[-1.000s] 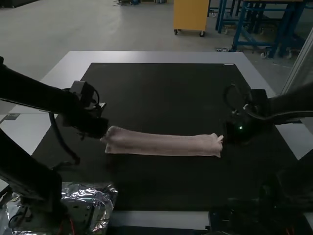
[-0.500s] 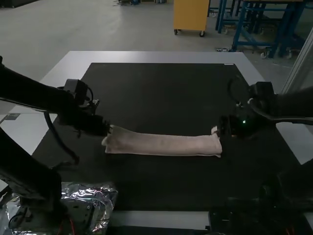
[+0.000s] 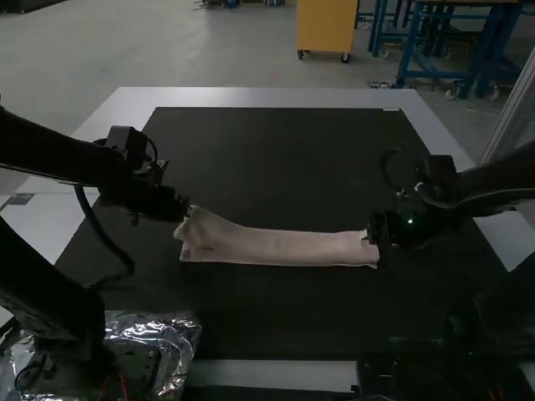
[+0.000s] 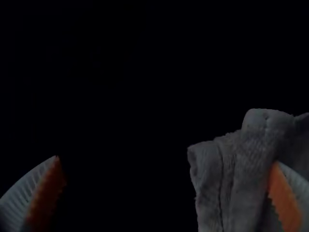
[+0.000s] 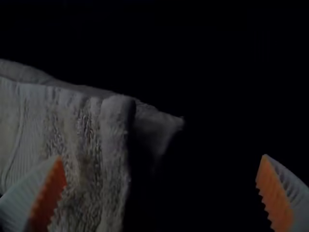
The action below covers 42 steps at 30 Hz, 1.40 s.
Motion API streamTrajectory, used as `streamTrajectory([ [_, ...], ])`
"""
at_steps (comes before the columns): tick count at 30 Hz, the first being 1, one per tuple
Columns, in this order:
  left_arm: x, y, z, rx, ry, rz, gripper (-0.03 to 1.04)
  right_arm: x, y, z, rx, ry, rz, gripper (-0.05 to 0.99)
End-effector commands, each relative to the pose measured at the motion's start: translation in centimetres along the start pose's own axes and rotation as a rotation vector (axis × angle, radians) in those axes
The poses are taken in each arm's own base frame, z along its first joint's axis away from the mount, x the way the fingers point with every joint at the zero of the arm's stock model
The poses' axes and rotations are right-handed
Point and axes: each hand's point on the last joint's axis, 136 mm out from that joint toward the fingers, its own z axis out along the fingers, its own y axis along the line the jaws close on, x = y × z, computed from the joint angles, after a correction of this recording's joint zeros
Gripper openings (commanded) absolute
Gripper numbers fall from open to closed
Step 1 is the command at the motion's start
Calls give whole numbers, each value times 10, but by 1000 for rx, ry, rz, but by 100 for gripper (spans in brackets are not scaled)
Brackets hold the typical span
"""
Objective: Fold the towel.
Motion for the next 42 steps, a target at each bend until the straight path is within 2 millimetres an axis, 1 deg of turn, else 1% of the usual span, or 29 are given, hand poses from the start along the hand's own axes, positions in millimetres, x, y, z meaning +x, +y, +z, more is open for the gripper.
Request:
streamTrajectory([
  [1,-17,3,-10,-14,-49,-5,97,0,4,5,1,7,-4,90],
  [3,-8,1,-9,-2,-16,10,97,-1,5,8,-1,7,-4,90],
  [6,0,-10,-10,64,15,22,97,-1,7,10,-6,8,2,90],
  [9,0,-17,-11,111,13,14,97,-2,9,12,-10,7,-1,90],
  [11,-1,-15,-12,129,5,-2,97,0,9,14,-10,15,2,90],
  [16,-3,-2,-13,112,-8,-38,97,1,8,18,-11,20,2,90],
  [21,-1,2,-13,109,-5,-47,97,4,6,25,-11,34,5,86],
  [23,-2,2,-14,108,-10,-47,97,6,5,28,-12,40,5,78],
  [24,-2,2,-14,107,-11,-45,97,8,6,30,-17,46,4,70],
  [25,-3,3,-14,105,-14,-45,97,8,7,31,-26,49,2,58],
  [26,-3,2,-14,106,-15,-44,97,10,12,31,-57,53,4,43],
  [29,-6,3,-14,104,-27,-43,97,9,20,31,-104,55,-1,-2],
  [31,-9,3,-14,102,-38,-44,97,11,21,31,-107,63,-12,-2],
  [34,-10,2,-13,103,-42,-39,97,19,21,28,-112,98,-38,-2],
  [36,-13,2,-14,101,-48,-38,97,19,20,21,-115,100,-25,-2],
  [37,-15,2,-15,99,-52,-35,97,16,16,16,-106,85,-14,-2],
  [39,-18,4,-15,89,-58,-35,97,2,5,3,-81,23,9,-2],
  [42,-28,9,-17,62,-90,-27,97,-13,-11,-17,-46,-42,40,-2],
])
